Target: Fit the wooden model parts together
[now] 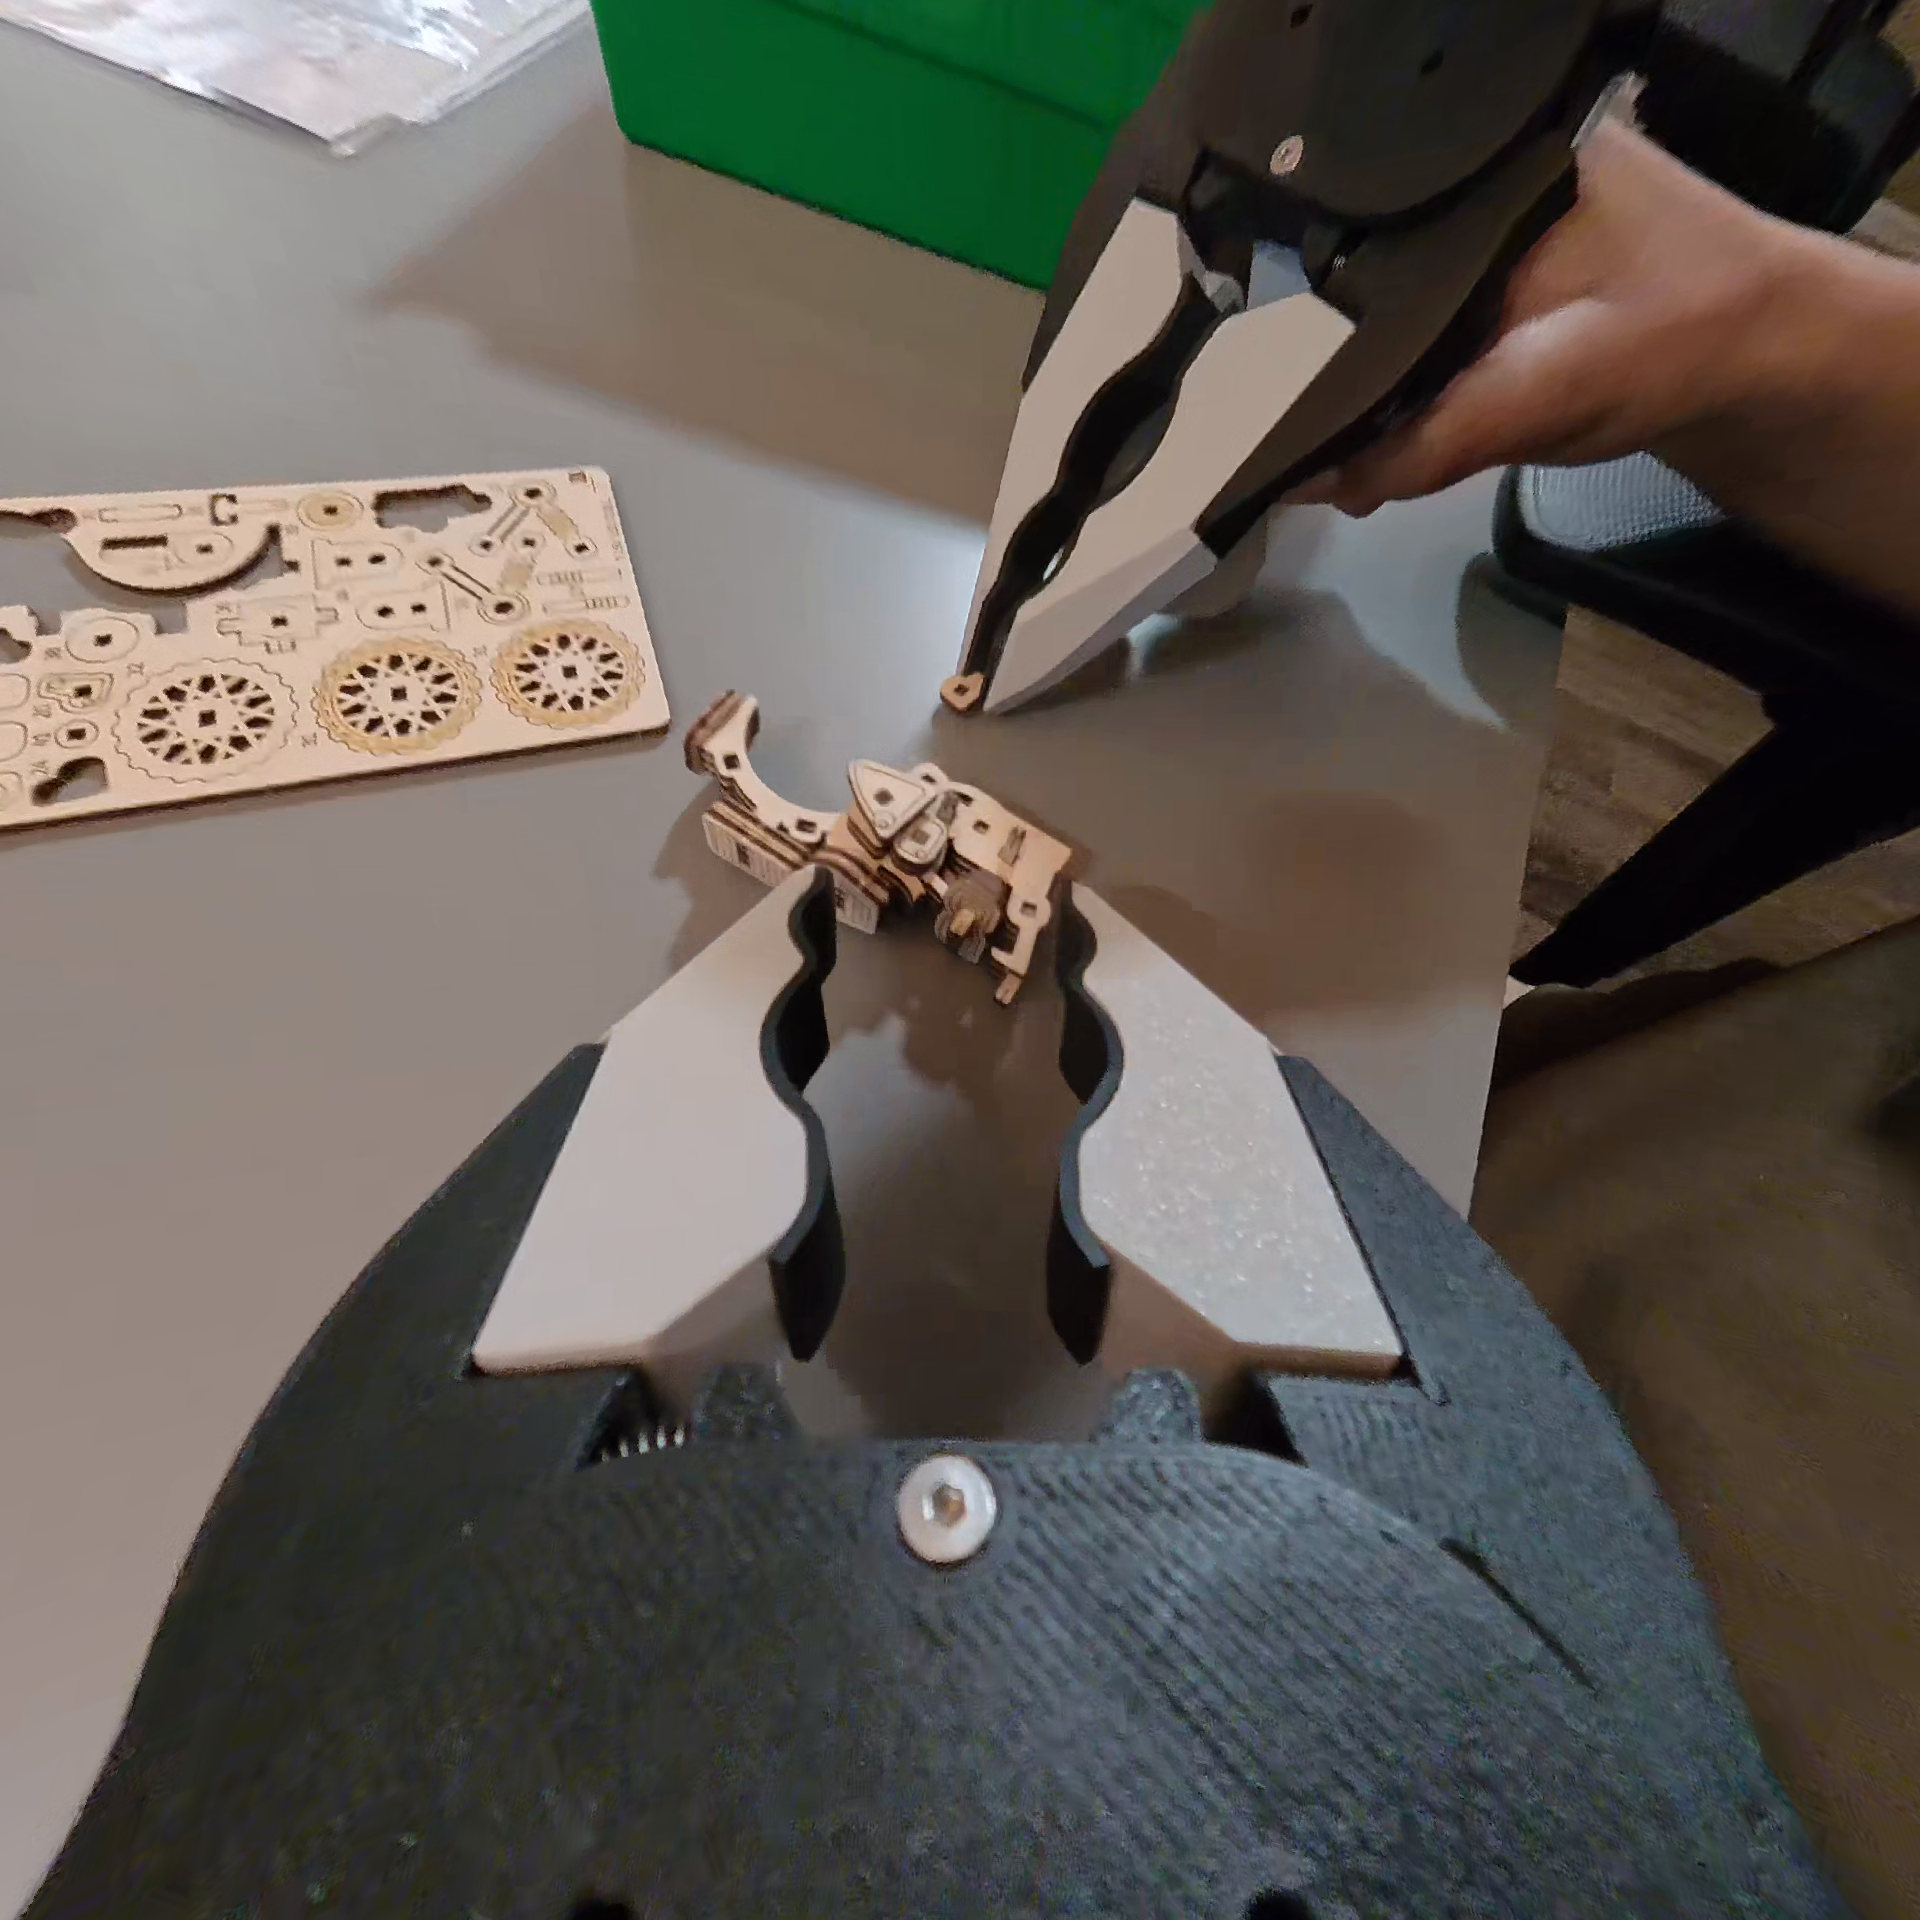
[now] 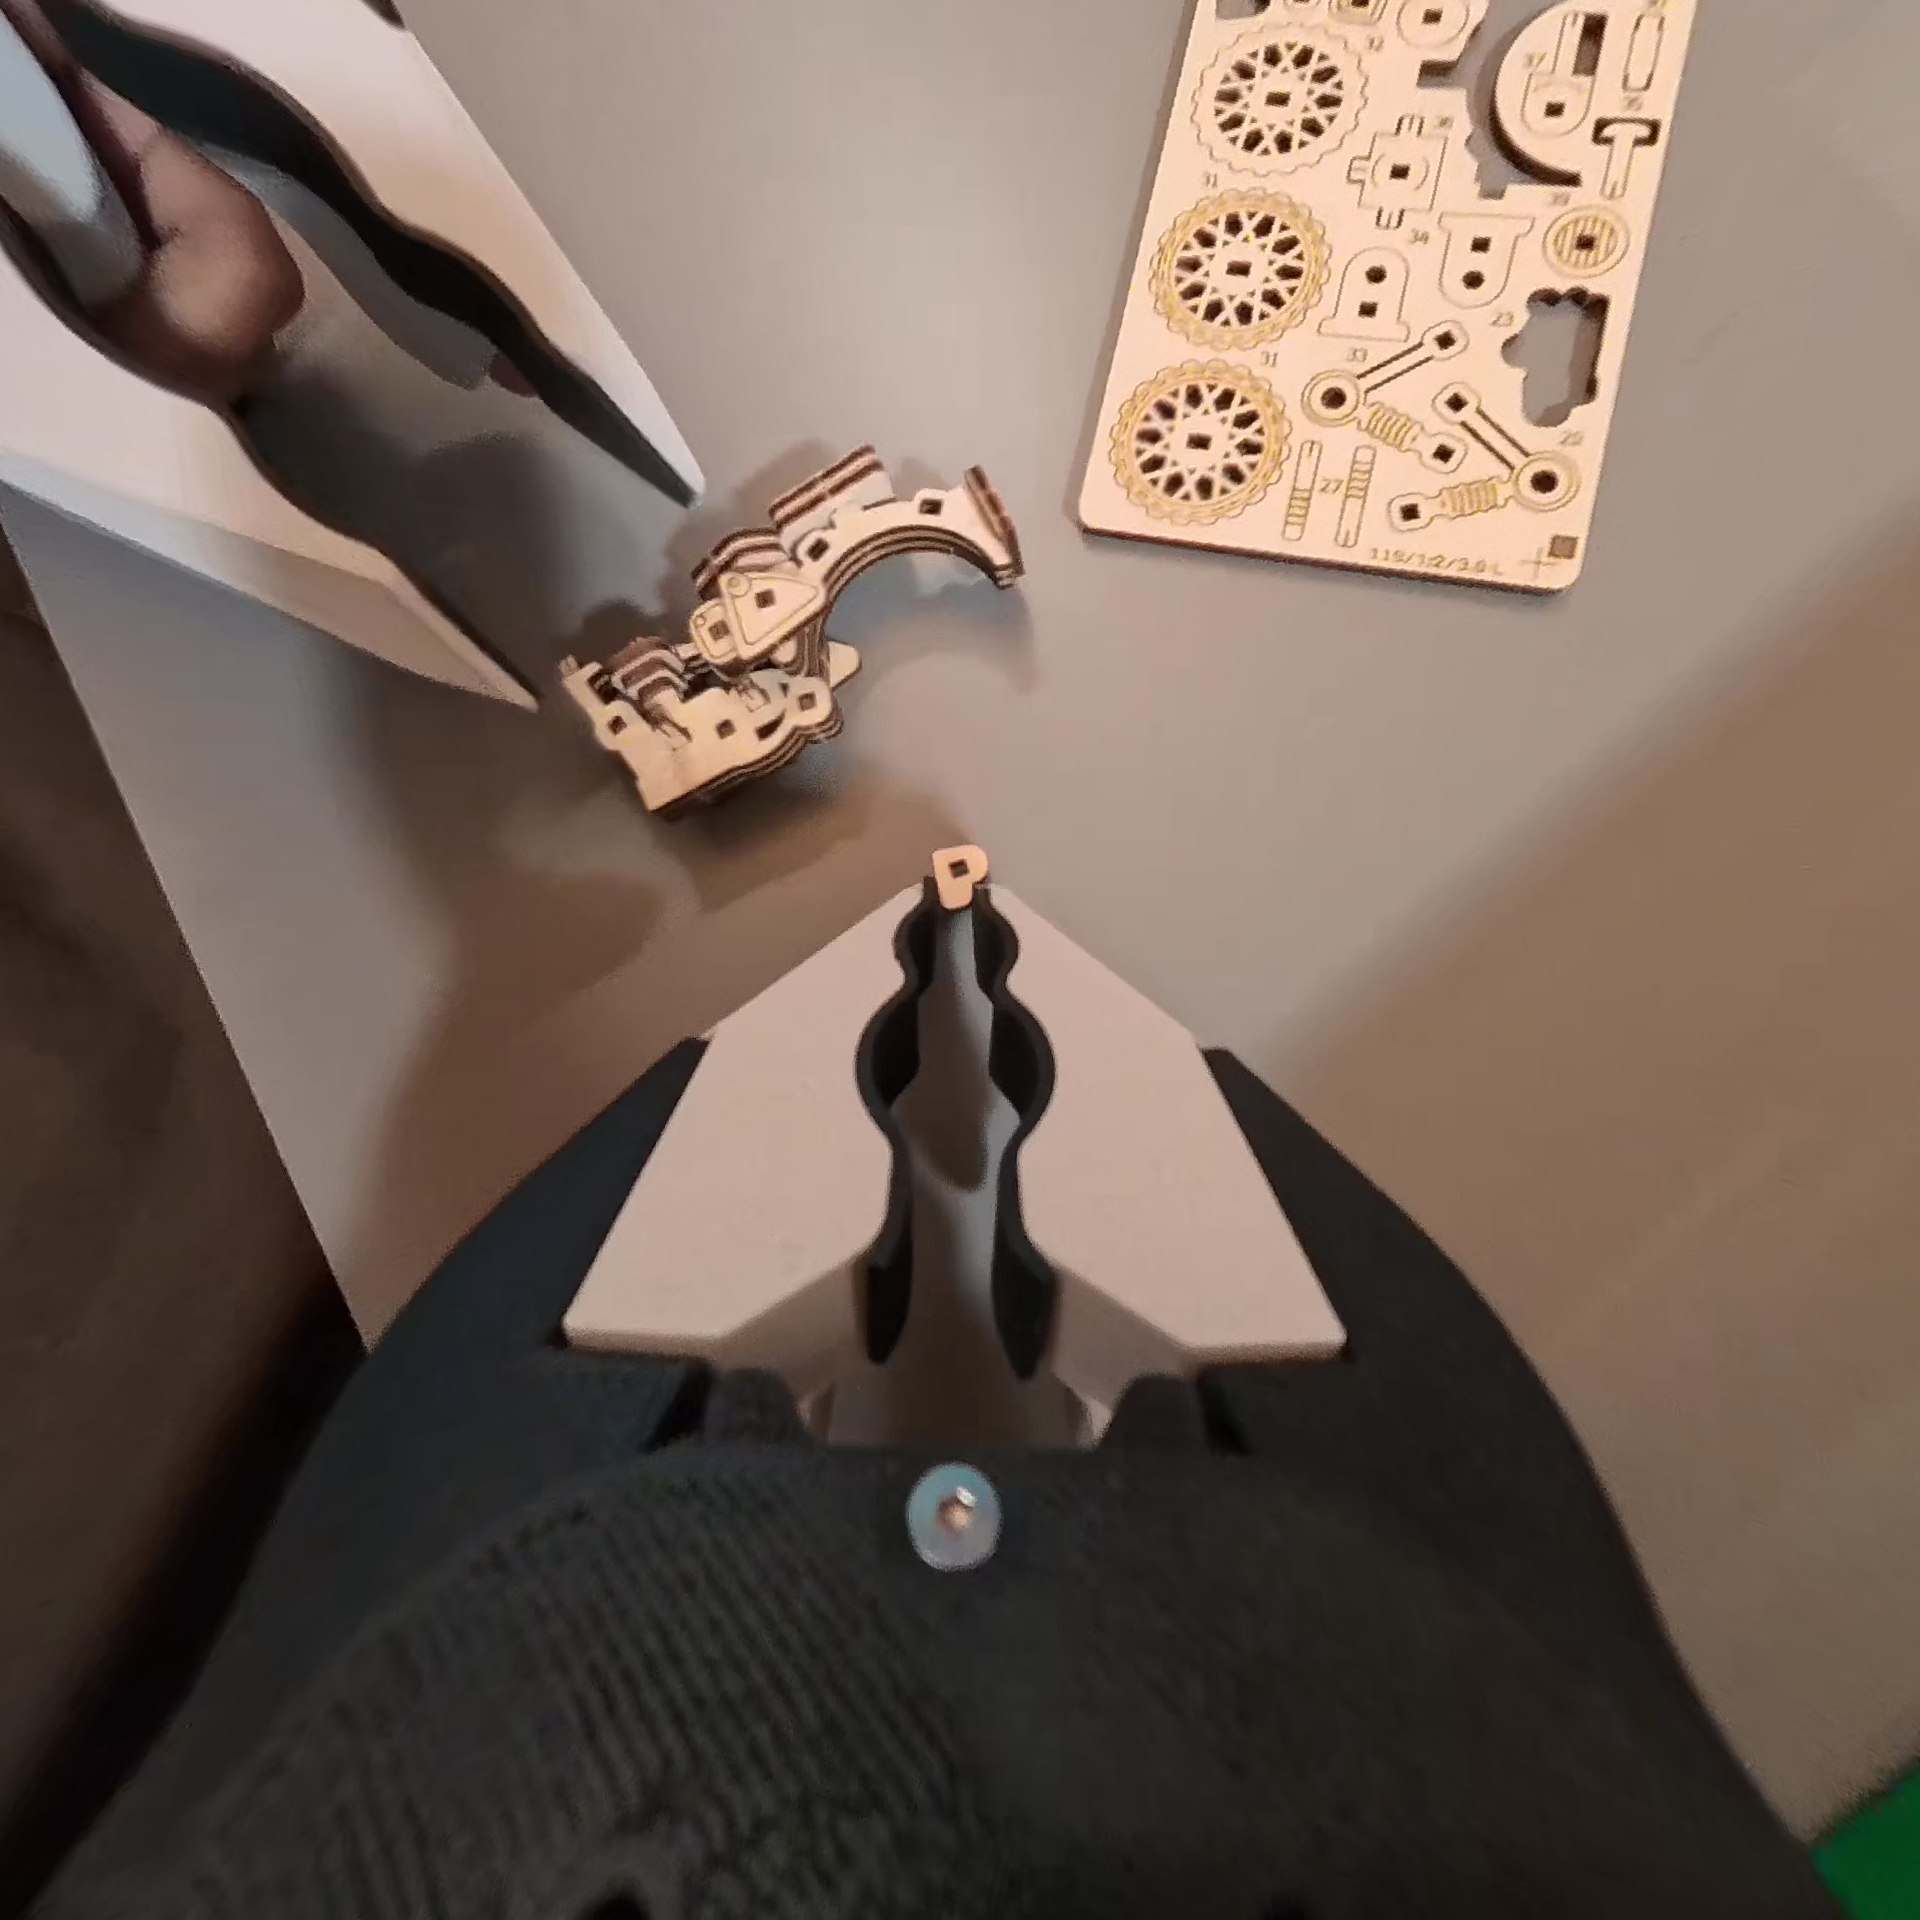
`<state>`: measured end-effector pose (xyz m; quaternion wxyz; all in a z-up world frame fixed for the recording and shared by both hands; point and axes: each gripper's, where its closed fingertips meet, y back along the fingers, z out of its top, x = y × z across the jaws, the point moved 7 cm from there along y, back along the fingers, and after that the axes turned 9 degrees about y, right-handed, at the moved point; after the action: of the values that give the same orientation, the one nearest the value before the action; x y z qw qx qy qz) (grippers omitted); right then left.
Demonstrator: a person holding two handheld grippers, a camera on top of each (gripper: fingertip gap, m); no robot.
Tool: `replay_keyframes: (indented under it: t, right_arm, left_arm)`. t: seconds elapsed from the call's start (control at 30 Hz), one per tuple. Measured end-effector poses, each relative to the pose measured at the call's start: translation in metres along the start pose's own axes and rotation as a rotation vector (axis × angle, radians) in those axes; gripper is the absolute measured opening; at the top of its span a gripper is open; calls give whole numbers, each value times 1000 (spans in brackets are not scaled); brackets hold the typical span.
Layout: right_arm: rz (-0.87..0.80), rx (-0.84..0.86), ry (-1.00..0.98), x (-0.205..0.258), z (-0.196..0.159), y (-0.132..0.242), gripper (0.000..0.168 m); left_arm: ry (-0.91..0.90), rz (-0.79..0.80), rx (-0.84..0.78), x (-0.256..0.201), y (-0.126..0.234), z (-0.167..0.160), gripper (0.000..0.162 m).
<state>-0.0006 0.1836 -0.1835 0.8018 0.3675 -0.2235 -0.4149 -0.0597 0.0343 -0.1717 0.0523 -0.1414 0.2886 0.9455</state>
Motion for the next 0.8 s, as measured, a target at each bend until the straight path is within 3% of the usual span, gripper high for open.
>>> replay_keyframes:
  t: [0.1,0.17,0.2,0.37,0.53,0.7,0.8]
  right_arm:
    - [-11,-16,0,1,-3,2,10]
    - [-33,-46,16,1,1,6,43]
    - [-36,-74,34,3,4,9,49]
    - [21,-194,179,25,21,11,60]
    - [-2,-121,259,37,23,-11,61]
    - [-30,-73,304,39,24,-22,41]
    - [-45,-88,317,41,27,-20,41]
  left_arm:
    - [-10,17,7,-4,-1,-3,43]
    - [-16,29,3,-4,0,-3,43]
    - [-11,30,7,-4,0,-3,43]
    - [72,8,13,3,0,-4,42]
    - [194,-63,24,9,0,-5,42]
    - [290,-119,32,14,-1,-7,45]
    - [379,-173,28,18,-1,-8,48]
